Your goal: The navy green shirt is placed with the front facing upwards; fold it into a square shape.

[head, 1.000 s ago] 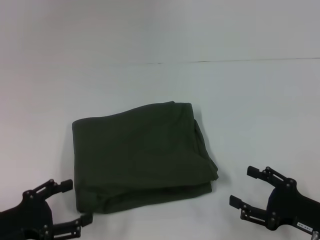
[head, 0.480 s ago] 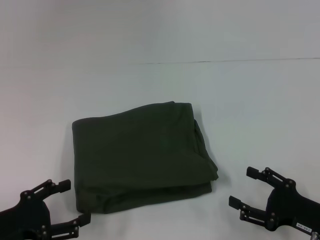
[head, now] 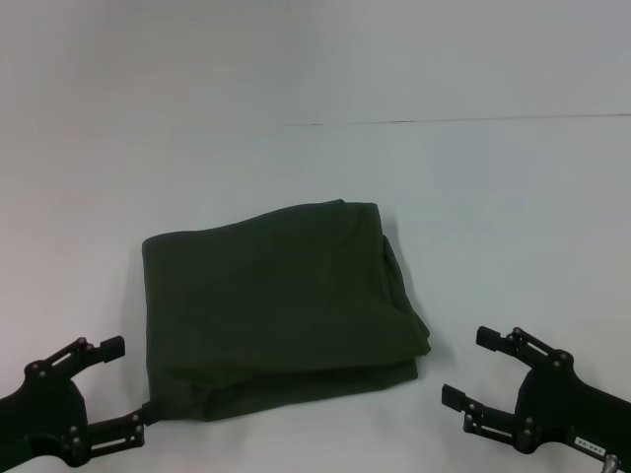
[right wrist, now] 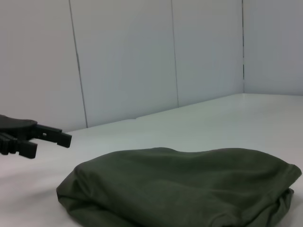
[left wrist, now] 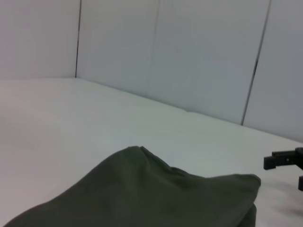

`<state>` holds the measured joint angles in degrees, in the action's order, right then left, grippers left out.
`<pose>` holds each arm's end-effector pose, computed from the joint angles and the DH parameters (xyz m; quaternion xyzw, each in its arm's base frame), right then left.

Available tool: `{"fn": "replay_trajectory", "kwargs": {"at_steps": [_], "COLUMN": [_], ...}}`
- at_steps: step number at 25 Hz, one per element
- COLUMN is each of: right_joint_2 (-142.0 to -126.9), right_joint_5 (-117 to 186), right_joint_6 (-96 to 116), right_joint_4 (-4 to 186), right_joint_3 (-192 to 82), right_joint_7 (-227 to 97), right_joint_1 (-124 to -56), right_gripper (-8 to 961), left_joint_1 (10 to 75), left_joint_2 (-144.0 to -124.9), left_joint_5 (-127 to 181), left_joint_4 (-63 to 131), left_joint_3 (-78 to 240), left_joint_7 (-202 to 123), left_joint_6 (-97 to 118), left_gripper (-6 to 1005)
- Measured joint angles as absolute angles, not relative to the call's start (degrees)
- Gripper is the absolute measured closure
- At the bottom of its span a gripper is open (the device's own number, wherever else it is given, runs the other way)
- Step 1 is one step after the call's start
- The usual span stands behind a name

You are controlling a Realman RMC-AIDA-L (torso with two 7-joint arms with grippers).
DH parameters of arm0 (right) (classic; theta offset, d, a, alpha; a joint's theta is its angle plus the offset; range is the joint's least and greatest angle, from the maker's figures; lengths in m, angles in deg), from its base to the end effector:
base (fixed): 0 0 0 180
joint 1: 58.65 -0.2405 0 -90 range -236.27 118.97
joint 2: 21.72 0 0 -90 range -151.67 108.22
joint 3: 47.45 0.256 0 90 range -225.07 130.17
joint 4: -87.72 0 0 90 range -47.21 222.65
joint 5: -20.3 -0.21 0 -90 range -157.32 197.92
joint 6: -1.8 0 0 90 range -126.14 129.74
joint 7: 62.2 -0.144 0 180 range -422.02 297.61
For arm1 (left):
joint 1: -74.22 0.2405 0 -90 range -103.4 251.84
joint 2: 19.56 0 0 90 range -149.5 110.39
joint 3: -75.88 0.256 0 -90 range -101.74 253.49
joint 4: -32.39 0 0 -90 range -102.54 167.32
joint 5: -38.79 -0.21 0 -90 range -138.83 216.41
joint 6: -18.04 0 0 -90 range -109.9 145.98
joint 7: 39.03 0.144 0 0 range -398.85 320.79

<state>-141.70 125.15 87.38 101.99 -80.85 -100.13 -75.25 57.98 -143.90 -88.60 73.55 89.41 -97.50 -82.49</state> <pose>0.3328 0.2309 -0.0516 -0.9028 0.1784 0.2878 0.2652 -0.3385 0.2262 0.0095 -0.9100 -0.2194 -0.2611 0.2359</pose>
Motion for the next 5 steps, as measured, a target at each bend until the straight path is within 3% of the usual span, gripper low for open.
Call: {"fn": "replay_trajectory", "kwargs": {"at_steps": [5], "right_joint_2": [-141.68], "right_joint_5": [125.11], "right_joint_6": [87.41], "right_joint_4": [101.80], "right_joint_3": [-80.85], "right_joint_7": [-100.08], "right_joint_1": [-75.43], "right_gripper": [38], "left_joint_1": [57.96], "left_joint_2": [-143.90], "left_joint_5": [-87.83], "left_joint_4": [73.11], "left_joint_3": [89.09], "left_joint_7": [-97.35], "left_joint_6": [-82.53], "left_gripper": [36]}}
